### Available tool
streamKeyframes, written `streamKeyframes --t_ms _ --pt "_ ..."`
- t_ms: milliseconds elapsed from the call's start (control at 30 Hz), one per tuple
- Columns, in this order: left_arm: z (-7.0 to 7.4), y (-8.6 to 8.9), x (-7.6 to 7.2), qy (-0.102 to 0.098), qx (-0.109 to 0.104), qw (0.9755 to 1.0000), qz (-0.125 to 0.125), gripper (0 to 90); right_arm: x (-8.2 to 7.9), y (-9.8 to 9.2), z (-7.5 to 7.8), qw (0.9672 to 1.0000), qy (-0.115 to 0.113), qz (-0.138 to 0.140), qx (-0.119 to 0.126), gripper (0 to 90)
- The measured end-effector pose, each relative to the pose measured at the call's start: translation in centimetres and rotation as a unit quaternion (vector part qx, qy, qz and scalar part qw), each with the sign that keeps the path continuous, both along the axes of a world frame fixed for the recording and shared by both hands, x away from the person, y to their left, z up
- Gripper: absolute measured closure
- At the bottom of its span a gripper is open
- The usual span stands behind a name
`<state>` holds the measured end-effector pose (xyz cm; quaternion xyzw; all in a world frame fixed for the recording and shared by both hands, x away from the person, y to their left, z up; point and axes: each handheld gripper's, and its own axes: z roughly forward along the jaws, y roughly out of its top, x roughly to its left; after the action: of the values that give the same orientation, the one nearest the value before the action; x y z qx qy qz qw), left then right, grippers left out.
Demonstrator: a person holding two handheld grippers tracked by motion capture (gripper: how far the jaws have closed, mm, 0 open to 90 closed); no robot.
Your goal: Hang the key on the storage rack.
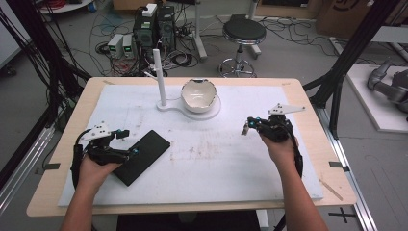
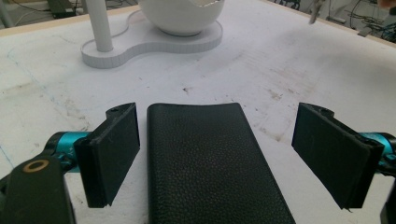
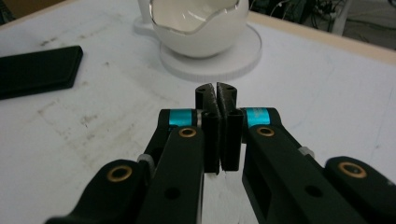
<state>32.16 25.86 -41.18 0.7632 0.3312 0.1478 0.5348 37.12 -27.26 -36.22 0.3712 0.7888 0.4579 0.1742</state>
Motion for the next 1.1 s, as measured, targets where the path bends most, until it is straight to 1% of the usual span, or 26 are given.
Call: streamKeyframes --t_ms 100,267,300,367,400,500,533,600,633,700,733,767,833,900,933,1000,1100 --pt "0.3 0.1 -0.1 -0.004 0.0 1.0 0.0 15.1 0.0 0.6 2.0 0.9998 -0.016 0.01 -0.001 90.0" --pt "0.6 0.2 -0.3 -0.007 -0.002 1.0 0.0 15.2 0.3 2.0 4.6 0.9991 -0.029 0.029 -0.01 90.0" --pt "0.6 0.2 -0.3 -0.007 -0.001 1.0 0.0 15.2 0.5 2.3 5.0 0.9987 -0.033 0.037 -0.01 90.0" --pt "0.7 0.2 -0.3 -0.007 0.0 1.0 0.002 15.1 0.7 3.1 6.0 0.9985 -0.035 0.04 -0.015 90.0" --pt "0.8 0.2 -0.4 -0.007 0.0 1.0 0.001 15.2 0.9 3.4 6.4 0.9981 -0.039 0.046 -0.014 90.0" --pt "0.9 0.1 -0.4 -0.008 0.0 1.0 -0.001 15.2 1.3 4.5 7.7 0.9971 -0.043 0.062 -0.002 90.0" --pt "0.9 0.1 -0.4 -0.008 0.0 1.0 -0.002 15.1 1.4 4.9 8.2 0.9965 -0.048 0.068 0.002 90.0" --pt "0.9 0.2 -0.4 -0.009 -0.001 1.0 -0.001 15.1 1.7 5.8 9.1 0.9957 -0.05 0.078 0.001 90.0" --pt "1.0 0.2 -0.4 -0.009 -0.002 1.0 0.0 15.2 1.8 6.4 9.7 0.9948 -0.056 0.085 -0.001 90.0" --pt "1.0 0.2 -0.5 -0.01 -0.003 0.9999 0.0 15.2 2.2 7.2 10.4 0.9938 -0.056 0.096 -0.003 90.0" --pt "1.1 0.2 -0.5 -0.011 -0.002 0.9999 -0.001 15.1 2.4 7.8 10.9 0.9926 -0.063 0.104 -0.006 90.0" --pt "1.1 0.2 -0.5 -0.012 -0.003 0.9999 -0.001 15.1 2.6 8.1 11.2 0.9922 -0.062 0.108 -0.005 90.0" --pt "1.1 0.2 -0.5 -0.013 -0.003 0.9999 -0.001 15.1 3.1 9.1 12.0 0.9907 -0.065 0.118 -0.012 90.0" --pt "1.2 0.3 -0.6 -0.013 -0.004 0.9999 -0.001 15.2 3.6 10.0 12.6 0.9884 -0.07 0.134 -0.009 90.0" --pt "1.2 0.4 -0.6 -0.013 -0.006 0.9999 0.0 15.2 4.0 10.6 12.9 0.9859 -0.077 0.148 -0.014 90.0" --pt "1.2 0.6 -0.6 -0.013 -0.007 0.9999 0.001 15.1 4.6 11.6 13.4 0.983 -0.084 0.161 -0.029 90.0" --pt "1.2 0.9 -0.6 -0.011 -0.009 0.9999 0.004 15.2 5.3 13.2 14.1 0.9811 -0.083 0.17 -0.039 90.0"
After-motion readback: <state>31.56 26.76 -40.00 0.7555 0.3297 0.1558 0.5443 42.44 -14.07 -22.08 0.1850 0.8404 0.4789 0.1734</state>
